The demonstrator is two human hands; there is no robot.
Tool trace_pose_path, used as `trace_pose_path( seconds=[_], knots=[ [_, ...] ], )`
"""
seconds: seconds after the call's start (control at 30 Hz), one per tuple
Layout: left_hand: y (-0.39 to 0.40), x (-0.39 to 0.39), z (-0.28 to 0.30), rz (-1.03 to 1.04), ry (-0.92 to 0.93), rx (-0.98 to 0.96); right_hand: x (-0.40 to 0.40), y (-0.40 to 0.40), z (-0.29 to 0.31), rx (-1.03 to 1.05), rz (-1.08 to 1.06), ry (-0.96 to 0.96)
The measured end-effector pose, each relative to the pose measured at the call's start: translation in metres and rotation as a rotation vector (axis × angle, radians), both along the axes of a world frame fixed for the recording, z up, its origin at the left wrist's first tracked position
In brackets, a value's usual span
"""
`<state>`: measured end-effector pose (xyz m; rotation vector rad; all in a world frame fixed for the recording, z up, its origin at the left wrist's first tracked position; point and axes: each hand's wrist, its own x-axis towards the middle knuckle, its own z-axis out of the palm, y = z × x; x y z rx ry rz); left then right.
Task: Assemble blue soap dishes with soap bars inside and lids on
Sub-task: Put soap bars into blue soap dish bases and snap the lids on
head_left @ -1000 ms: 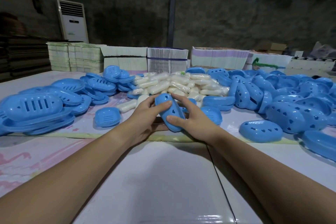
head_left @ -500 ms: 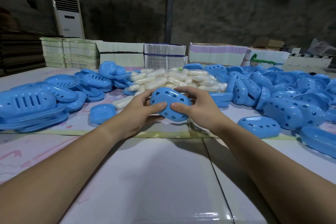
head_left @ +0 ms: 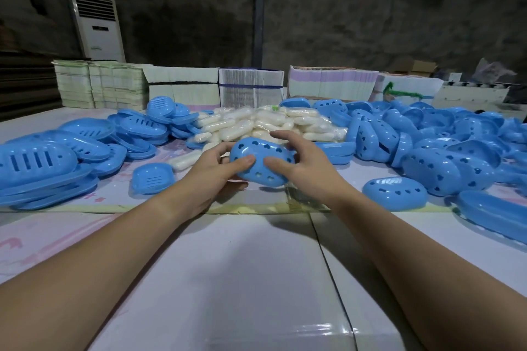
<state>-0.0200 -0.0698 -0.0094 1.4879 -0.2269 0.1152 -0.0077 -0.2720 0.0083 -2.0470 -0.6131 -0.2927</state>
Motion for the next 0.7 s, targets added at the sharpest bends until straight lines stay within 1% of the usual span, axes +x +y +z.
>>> trace_pose_path(
  seconds=[0.07,0.1,0.17,0.23,0.33,0.4,0.53,0.63,0.7],
  knots=[
    [-0.003,-0.001,-0.001,0.039,-0.008,0.035,-0.003,0.002,0.000,-0.305,-0.007,-0.159],
    [-0.006,-0.002,-0.001,0.052,-0.002,0.027,-0.005,0.004,0.000,-0.409,-0.023,-0.246],
    [-0.010,-0.002,0.003,0.065,0.011,-0.003,-0.009,0.008,0.005,-0.477,-0.110,-0.389],
    [-0.013,-0.001,0.007,0.066,0.025,-0.017,-0.013,0.005,0.011,-0.459,-0.190,-0.426],
    [-0.012,0.004,0.003,0.052,0.049,0.031,-0.015,-0.013,0.025,-0.432,-0.278,-0.319],
    [-0.010,0.007,-0.004,0.038,0.045,0.091,-0.017,-0.037,0.037,-0.361,-0.338,-0.249],
    [-0.012,0.010,-0.011,-0.002,-0.003,0.171,-0.030,-0.110,0.057,-0.239,-0.517,-0.153],
    [-0.013,0.012,-0.014,-0.019,-0.033,0.241,-0.043,-0.173,0.062,-0.117,-0.696,-0.084],
    [-0.012,0.014,-0.018,-0.027,-0.050,0.257,-0.052,-0.218,0.061,-0.076,-0.828,-0.018]
  ],
)
